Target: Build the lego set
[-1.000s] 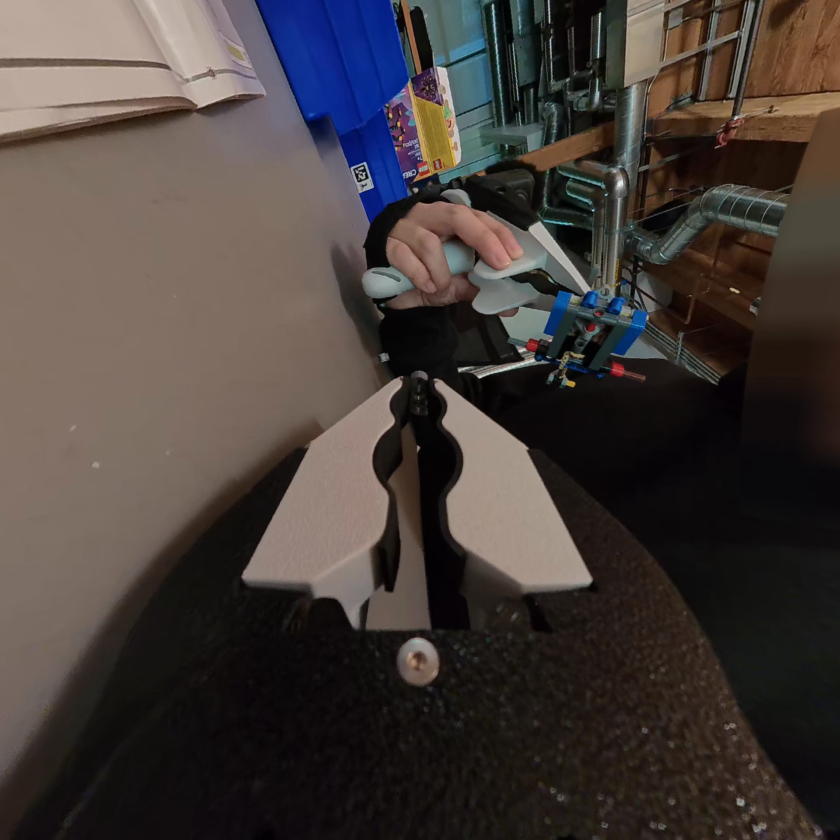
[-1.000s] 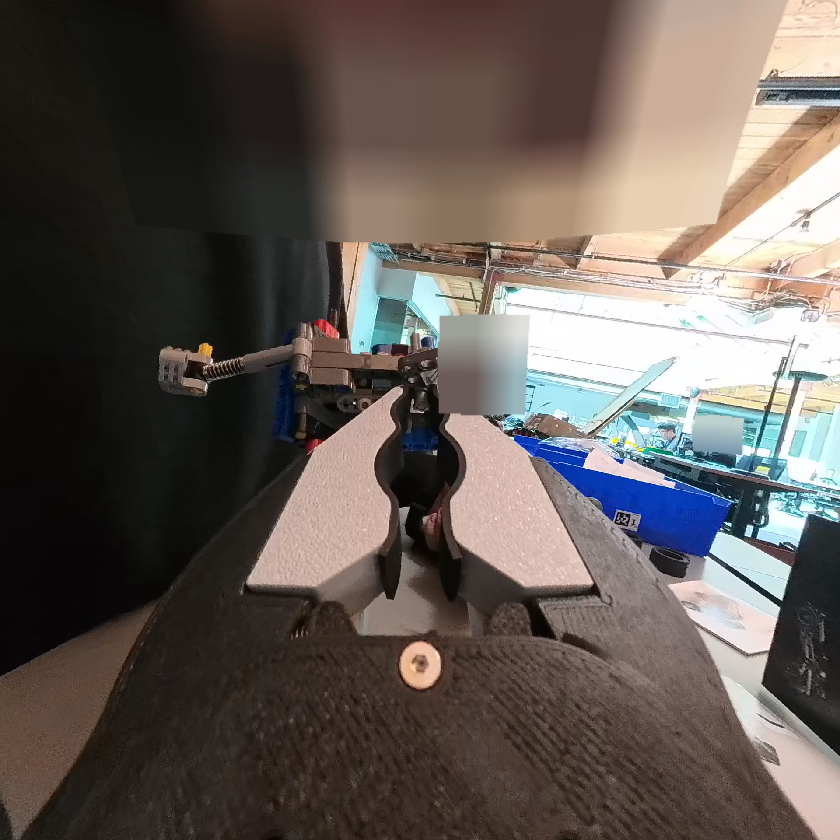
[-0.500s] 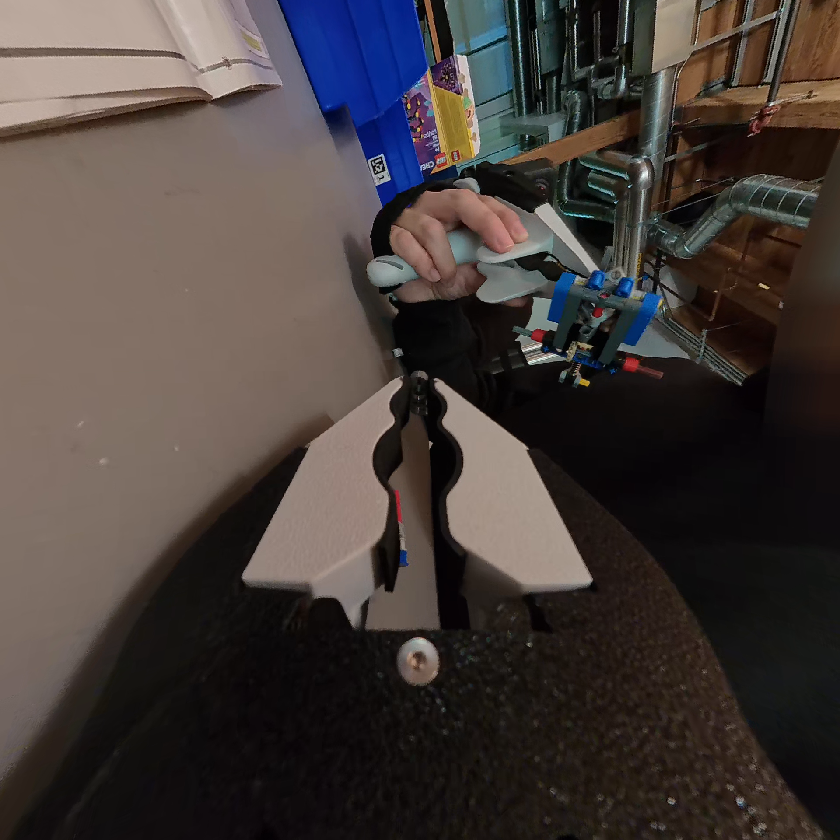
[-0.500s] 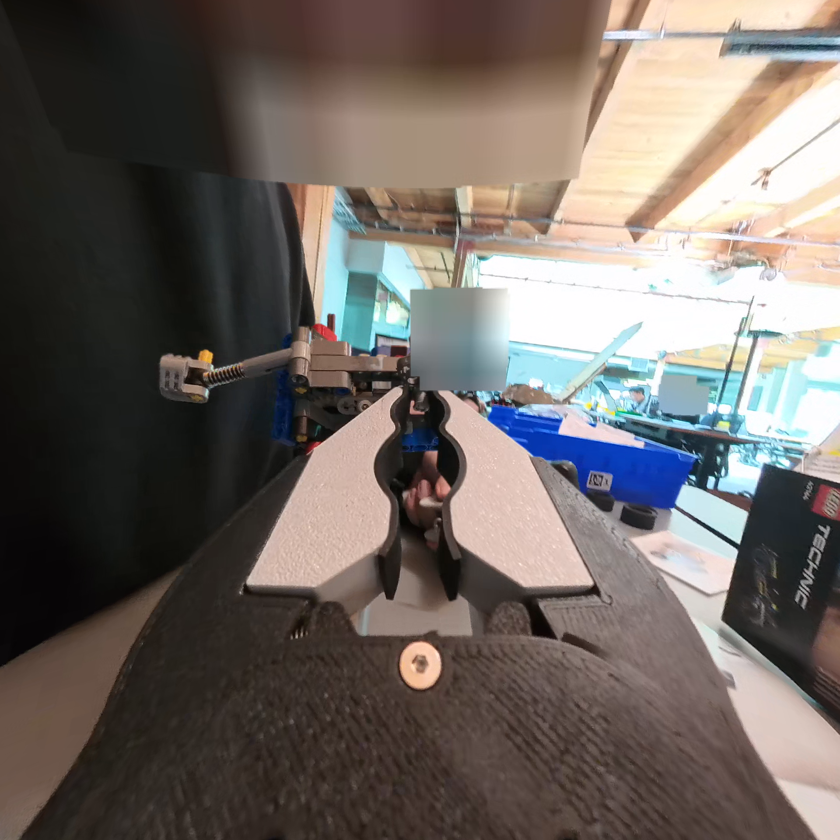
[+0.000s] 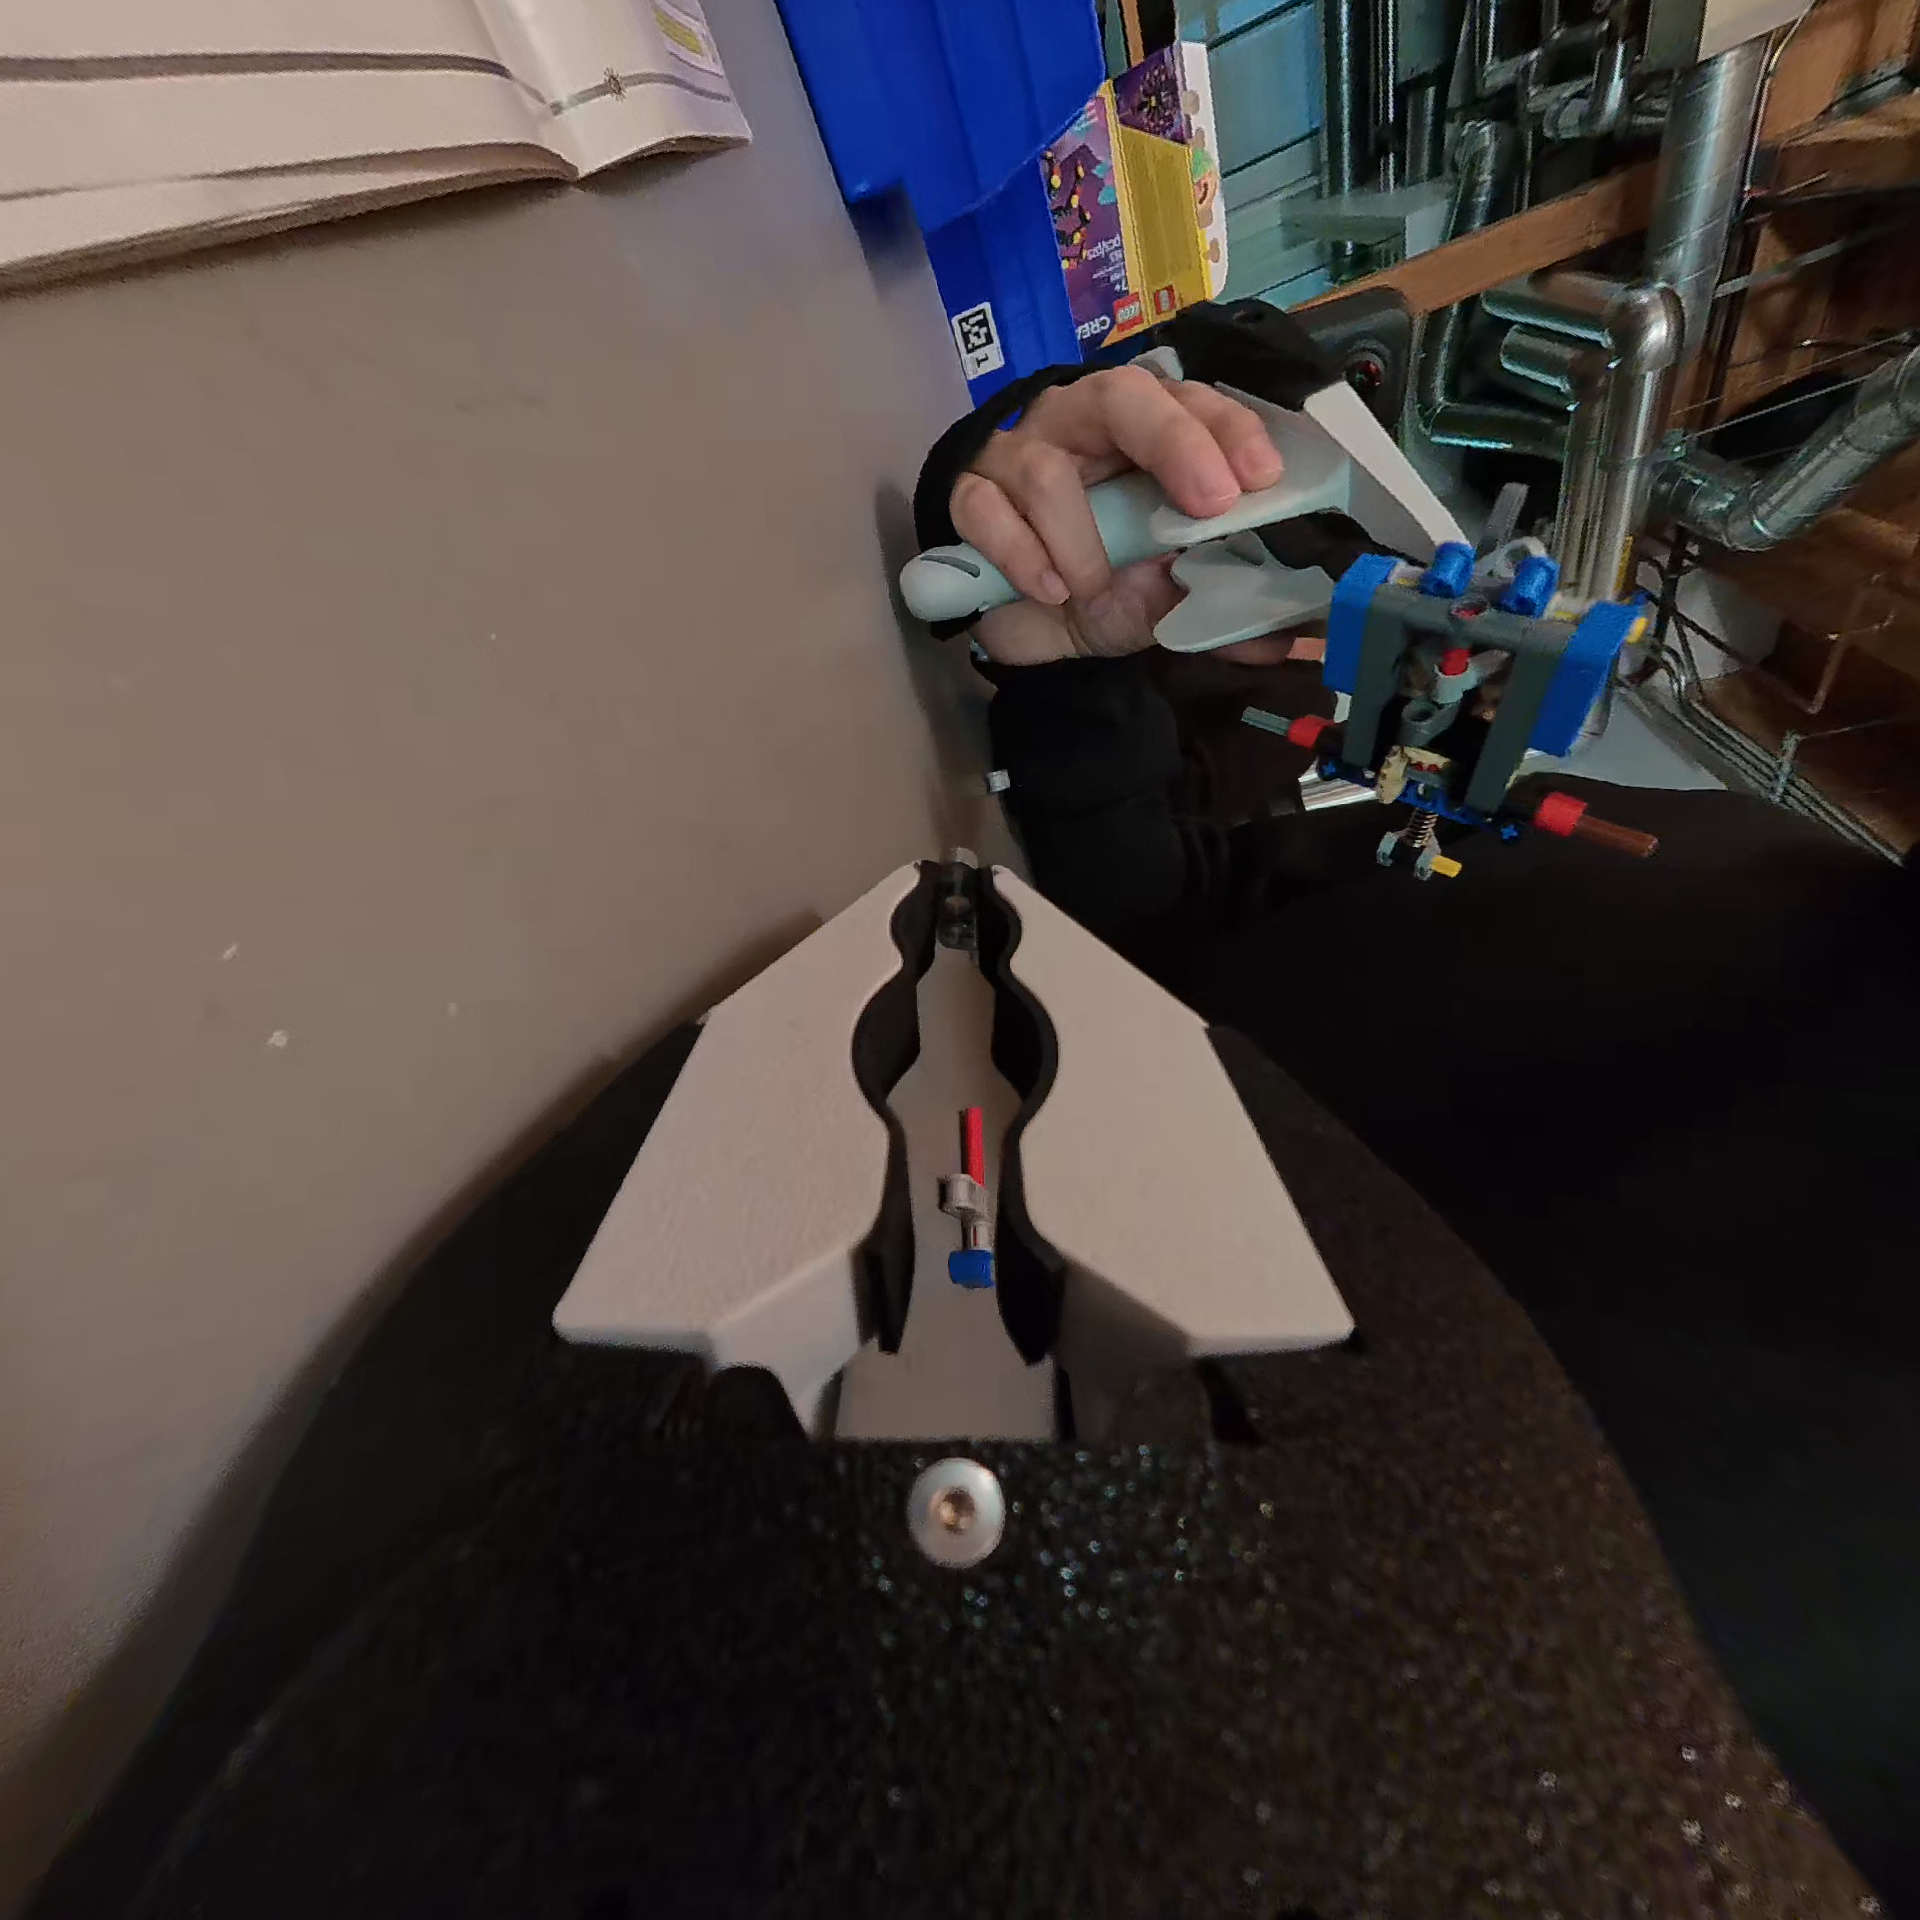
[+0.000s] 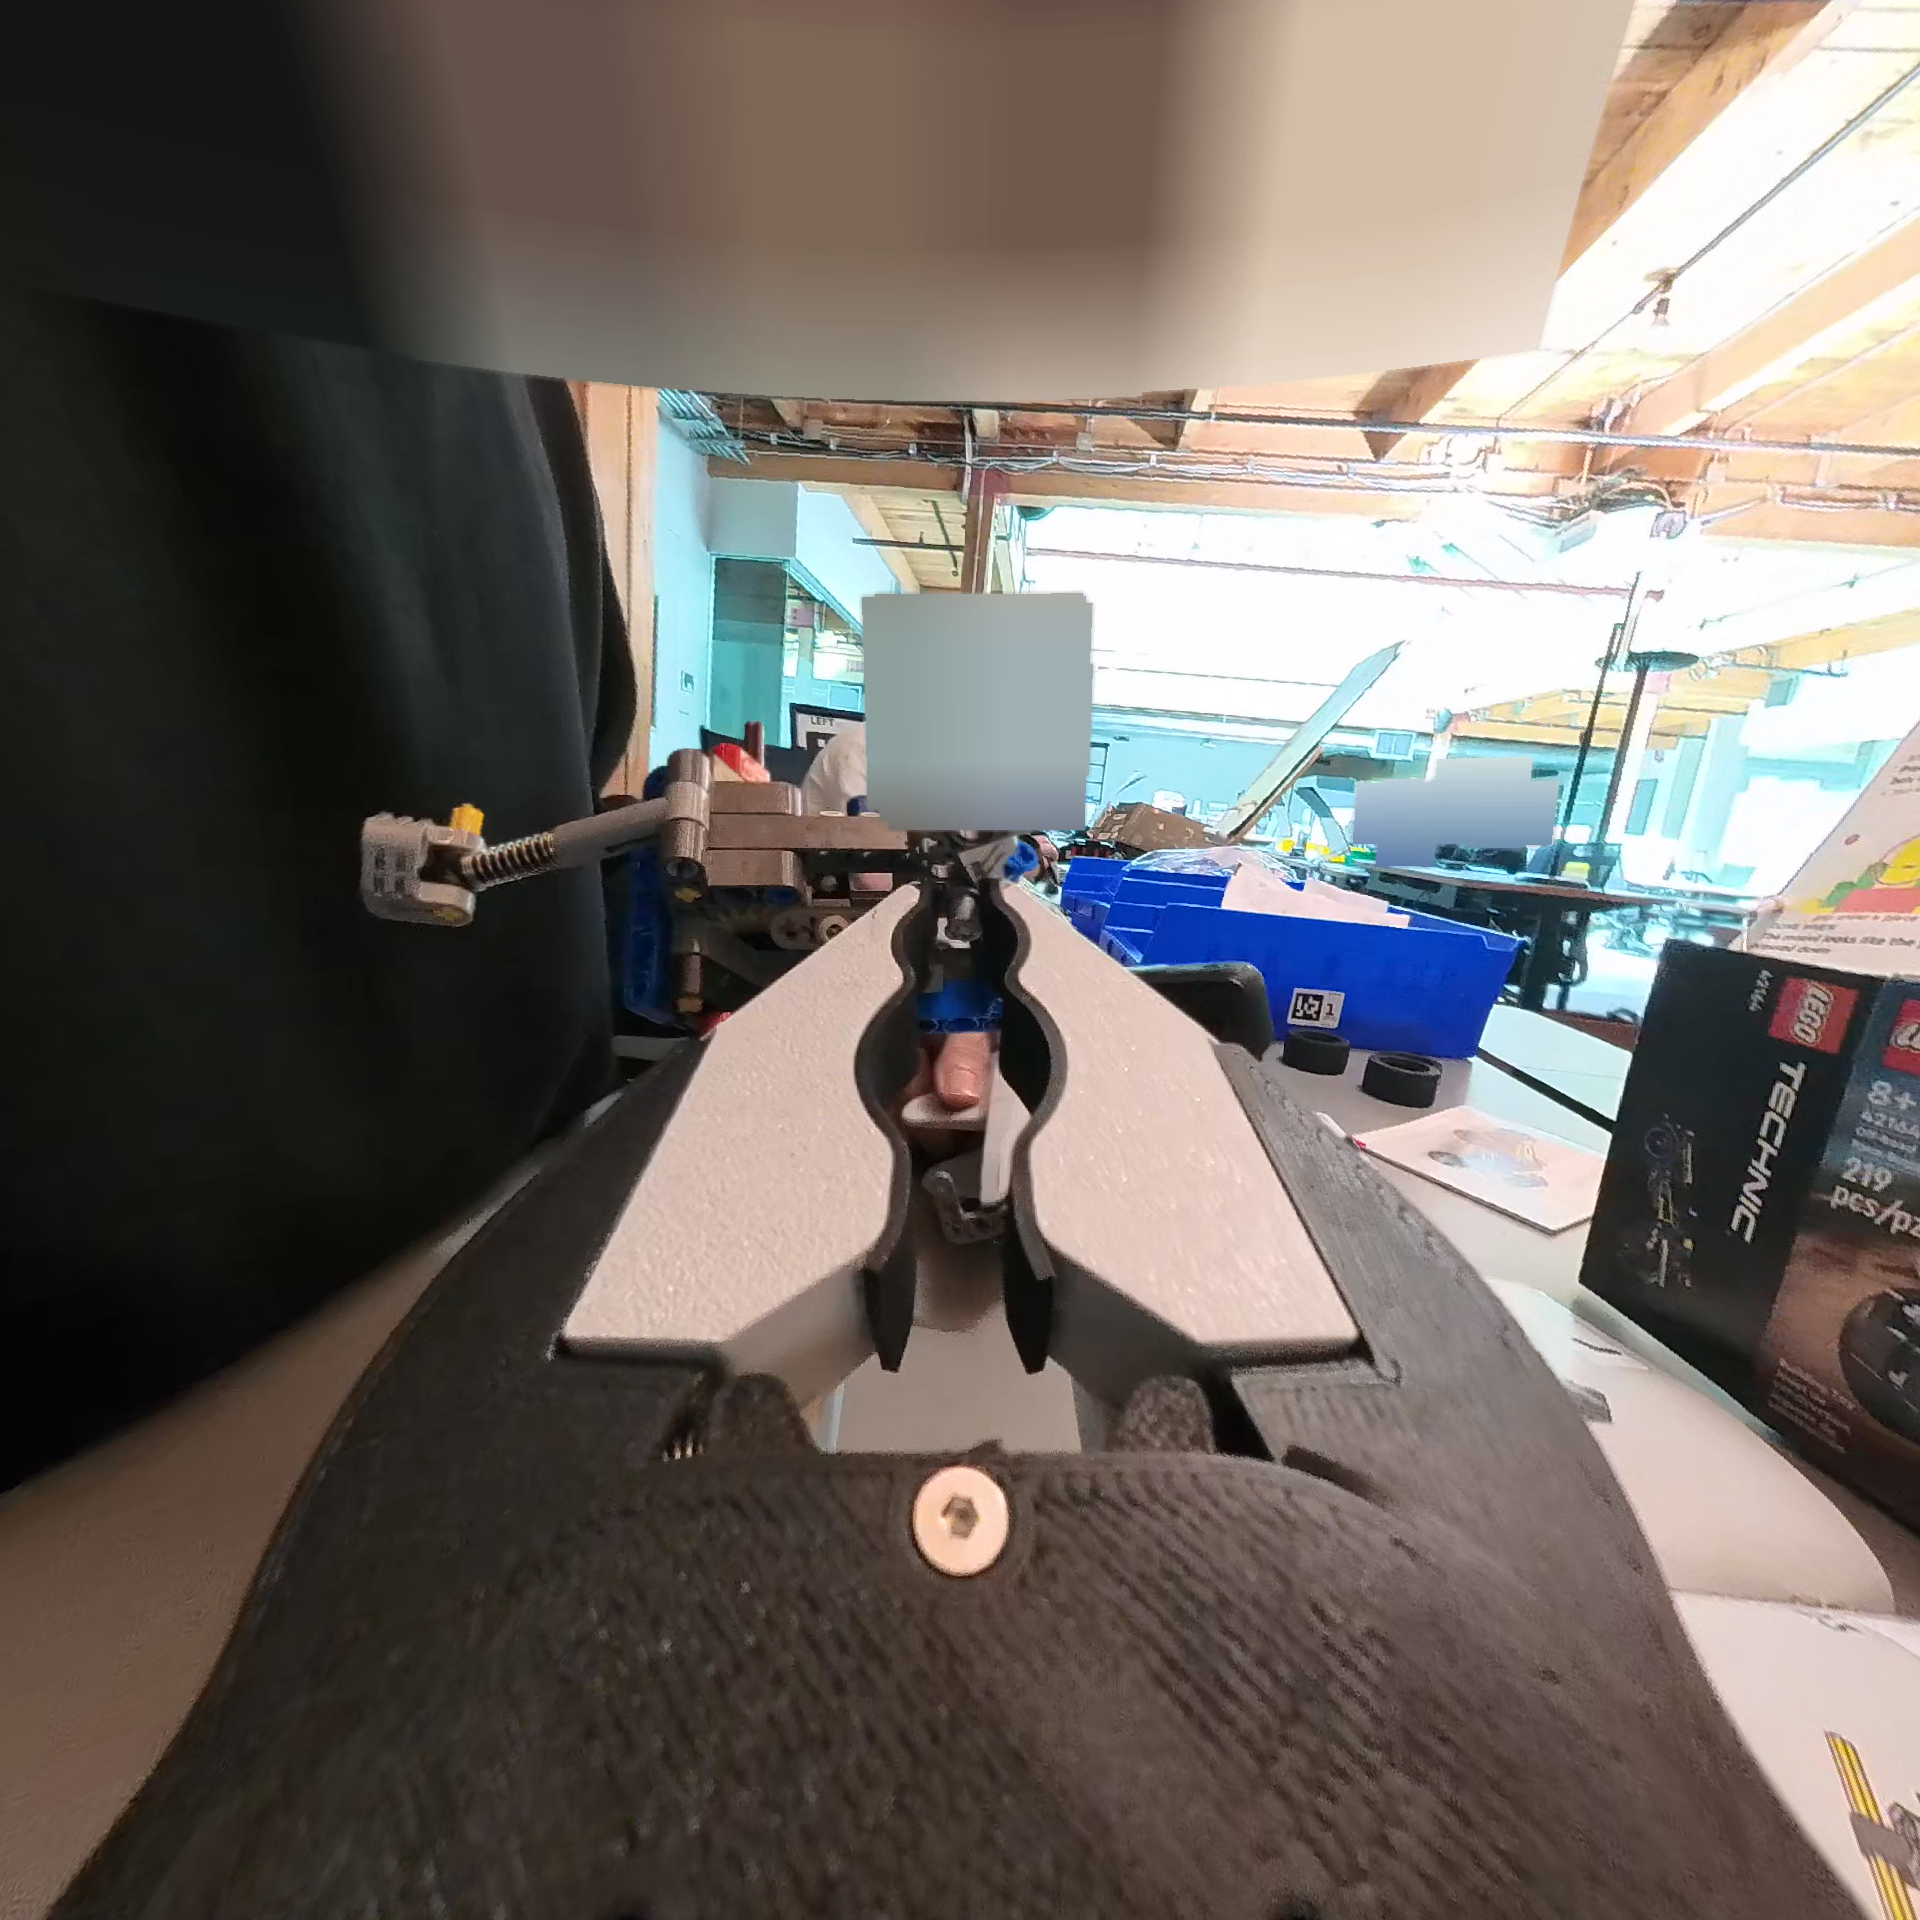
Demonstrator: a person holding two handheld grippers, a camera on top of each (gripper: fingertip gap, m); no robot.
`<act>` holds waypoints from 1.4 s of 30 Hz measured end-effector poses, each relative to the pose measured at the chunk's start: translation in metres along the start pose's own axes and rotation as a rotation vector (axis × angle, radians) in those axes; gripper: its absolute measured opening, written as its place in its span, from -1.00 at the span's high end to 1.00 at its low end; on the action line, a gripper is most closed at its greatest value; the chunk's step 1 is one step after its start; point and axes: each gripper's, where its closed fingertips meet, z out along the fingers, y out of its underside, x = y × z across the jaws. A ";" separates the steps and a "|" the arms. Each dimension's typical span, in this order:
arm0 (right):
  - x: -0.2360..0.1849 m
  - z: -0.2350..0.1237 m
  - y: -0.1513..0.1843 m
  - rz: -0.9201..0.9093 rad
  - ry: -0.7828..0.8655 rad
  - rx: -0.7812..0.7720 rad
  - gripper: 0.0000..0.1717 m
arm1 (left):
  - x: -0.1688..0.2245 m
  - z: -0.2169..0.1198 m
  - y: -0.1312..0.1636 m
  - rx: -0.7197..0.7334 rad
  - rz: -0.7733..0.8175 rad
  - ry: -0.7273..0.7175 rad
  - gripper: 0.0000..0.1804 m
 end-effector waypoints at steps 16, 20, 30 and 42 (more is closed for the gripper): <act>0.038 -0.039 0.022 -0.081 0.030 -0.320 0.94 | -0.010 -0.001 -0.009 -0.055 0.024 -0.028 0.96; 0.045 -0.075 0.037 -0.119 0.093 -0.549 0.94 | -0.010 0.002 -0.007 -0.092 0.028 -0.024 0.96; 0.044 -0.104 0.060 -0.154 0.128 -0.740 0.94 | -0.016 0.011 -0.018 -0.175 0.176 -0.062 0.96; 0.042 -0.109 0.069 -0.147 0.110 -0.801 0.94 | -0.015 0.011 -0.016 -0.186 0.180 -0.056 0.96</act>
